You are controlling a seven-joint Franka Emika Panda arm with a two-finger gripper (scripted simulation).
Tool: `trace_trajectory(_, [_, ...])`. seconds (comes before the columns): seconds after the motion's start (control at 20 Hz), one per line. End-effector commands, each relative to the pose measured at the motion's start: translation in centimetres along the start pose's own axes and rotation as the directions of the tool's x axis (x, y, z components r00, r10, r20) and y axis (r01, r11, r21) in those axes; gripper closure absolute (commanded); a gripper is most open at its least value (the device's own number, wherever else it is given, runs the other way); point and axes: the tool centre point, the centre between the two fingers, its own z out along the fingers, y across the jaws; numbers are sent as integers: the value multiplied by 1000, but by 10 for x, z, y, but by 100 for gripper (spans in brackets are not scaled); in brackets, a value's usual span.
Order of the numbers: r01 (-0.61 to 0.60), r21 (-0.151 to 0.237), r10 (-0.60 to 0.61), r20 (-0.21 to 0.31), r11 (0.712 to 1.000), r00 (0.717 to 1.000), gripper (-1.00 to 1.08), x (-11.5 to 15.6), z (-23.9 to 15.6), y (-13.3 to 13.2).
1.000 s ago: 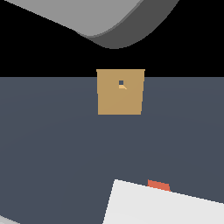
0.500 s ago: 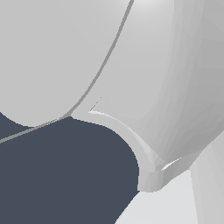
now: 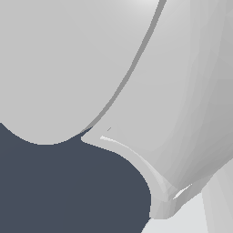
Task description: Insert the peg into the horizontal hole in a box.
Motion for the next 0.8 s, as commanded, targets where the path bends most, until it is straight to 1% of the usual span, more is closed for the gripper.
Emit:
trace_trajectory(0.0, [0, -1, 0, 0, 1000, 1000, 108, 0, 0, 0])
trace_trajectory(0.4, [3, 0, -3, 0, 1000, 1000, 108, 4, -2, -1])
trace_trajectory(0.6, [10, 0, -10, 0, 1000, 1000, 108, 18, -6, -3])
trace_trajectory(0.75, [20, 0, -20, 0, 1000, 1000, 108, 35, -12, -5])
